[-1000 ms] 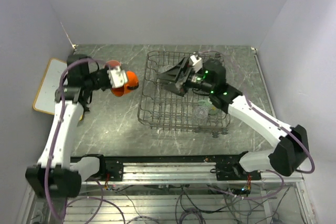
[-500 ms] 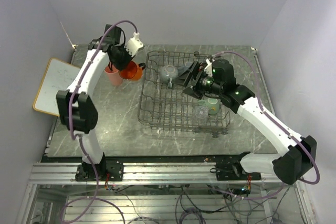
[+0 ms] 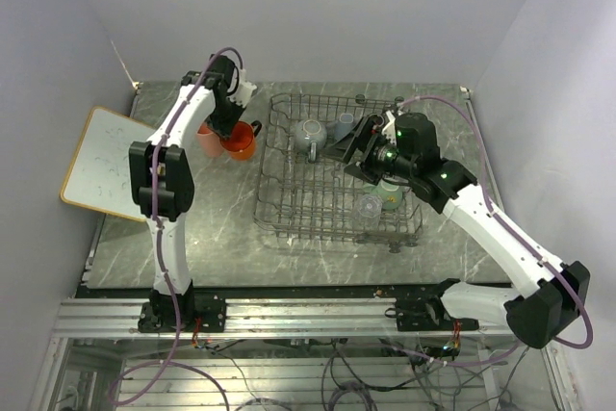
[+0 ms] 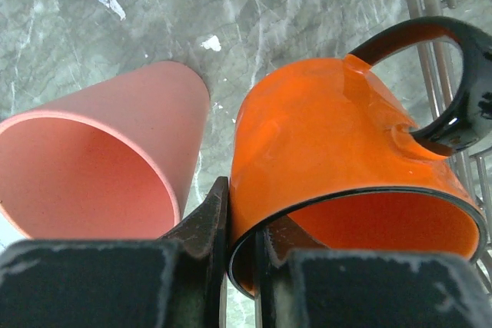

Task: Unload the cups from the dish rack

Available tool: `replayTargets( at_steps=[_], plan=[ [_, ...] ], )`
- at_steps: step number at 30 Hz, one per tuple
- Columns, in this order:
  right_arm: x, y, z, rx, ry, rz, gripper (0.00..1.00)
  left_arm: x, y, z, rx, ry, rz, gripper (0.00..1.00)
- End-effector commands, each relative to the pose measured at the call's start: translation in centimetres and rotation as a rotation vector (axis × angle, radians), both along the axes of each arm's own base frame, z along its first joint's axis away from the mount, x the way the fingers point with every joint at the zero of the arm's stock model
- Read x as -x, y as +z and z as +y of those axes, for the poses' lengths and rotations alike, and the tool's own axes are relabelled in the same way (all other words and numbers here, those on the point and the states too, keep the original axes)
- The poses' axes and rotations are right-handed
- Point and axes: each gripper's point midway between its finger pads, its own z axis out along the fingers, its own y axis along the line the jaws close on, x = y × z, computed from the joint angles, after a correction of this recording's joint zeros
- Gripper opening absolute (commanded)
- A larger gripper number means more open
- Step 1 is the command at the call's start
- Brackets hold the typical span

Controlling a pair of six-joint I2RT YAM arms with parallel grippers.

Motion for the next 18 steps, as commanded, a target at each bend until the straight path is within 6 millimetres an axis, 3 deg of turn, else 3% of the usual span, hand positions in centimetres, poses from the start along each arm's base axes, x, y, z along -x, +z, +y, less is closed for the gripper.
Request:
replayTargets(
  at_steps=[1,8,18],
  plan=[
    [0.2,0.0,-0.9,0.014,-0.024,-0.011,0.88,-1.2,1.0,-1.1,-0.016,0.036,-0.071,0.07],
    [0.4,0.1,-0.9,0.01,-0.019,-0.012,0.88,-1.8,-0.7,-1.8,-0.093,0.014,-0.08,0.07],
    [0.8,-0.2,-1.0,0.009,-0.014,-0.005,0.88,-3.5,-2.6,-0.5,-0.134,0.011,-0.065,0.07]
  ],
)
